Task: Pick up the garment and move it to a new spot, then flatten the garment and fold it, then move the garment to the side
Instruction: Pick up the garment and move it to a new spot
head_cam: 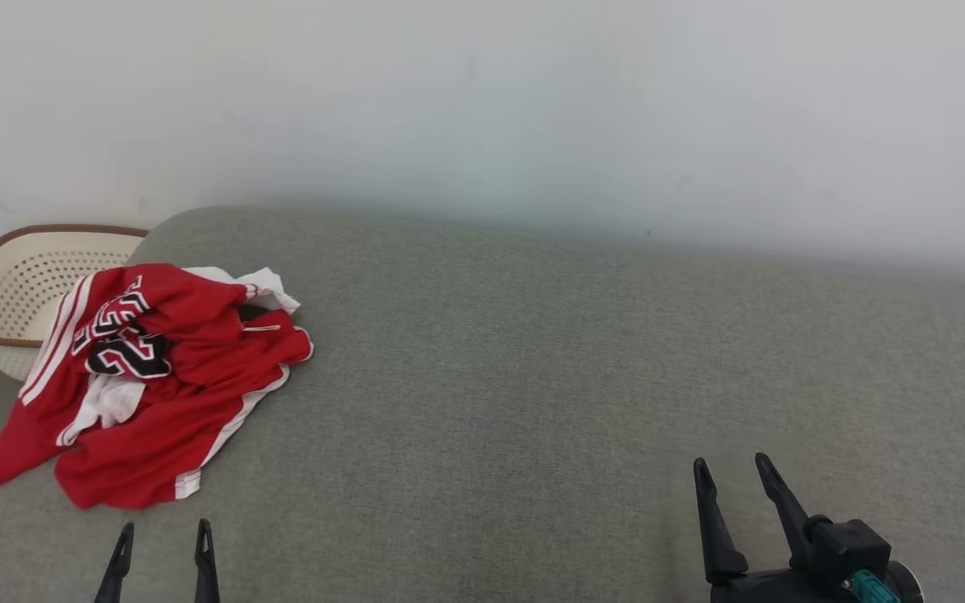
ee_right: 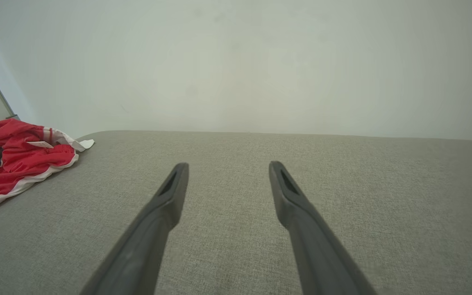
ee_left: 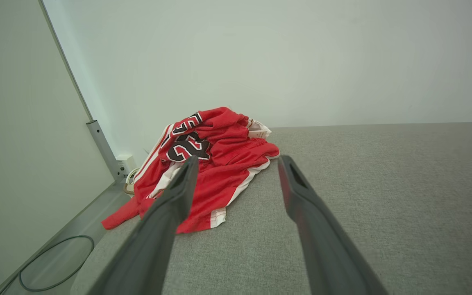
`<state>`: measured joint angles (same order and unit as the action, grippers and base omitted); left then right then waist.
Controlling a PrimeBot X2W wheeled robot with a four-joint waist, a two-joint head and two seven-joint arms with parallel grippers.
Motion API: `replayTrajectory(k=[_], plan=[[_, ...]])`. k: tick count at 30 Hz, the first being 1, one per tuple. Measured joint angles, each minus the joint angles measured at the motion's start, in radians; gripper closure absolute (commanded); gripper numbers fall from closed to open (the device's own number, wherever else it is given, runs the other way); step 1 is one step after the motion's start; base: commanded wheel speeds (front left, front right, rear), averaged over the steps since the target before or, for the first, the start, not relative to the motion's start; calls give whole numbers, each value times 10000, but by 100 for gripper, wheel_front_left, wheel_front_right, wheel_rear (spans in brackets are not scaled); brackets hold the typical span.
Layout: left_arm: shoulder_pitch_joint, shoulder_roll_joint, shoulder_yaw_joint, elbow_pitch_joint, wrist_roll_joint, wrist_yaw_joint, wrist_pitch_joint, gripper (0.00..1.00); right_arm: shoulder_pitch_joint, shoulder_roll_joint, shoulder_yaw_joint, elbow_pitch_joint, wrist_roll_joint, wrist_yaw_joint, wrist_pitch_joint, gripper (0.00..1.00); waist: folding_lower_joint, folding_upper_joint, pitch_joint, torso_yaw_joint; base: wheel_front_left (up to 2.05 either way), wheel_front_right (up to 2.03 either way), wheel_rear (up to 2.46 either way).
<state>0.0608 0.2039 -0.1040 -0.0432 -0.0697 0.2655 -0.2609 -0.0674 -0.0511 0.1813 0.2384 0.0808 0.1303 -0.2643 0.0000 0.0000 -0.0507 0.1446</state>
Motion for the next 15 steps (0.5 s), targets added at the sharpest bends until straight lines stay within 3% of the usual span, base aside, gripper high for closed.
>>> replayTrajectory(k=[15], plan=[[185,42,142,71,-33,-88,0,0,11,2,280,115,96,0,0,0,0,0,-159,1779,0,0,0]])
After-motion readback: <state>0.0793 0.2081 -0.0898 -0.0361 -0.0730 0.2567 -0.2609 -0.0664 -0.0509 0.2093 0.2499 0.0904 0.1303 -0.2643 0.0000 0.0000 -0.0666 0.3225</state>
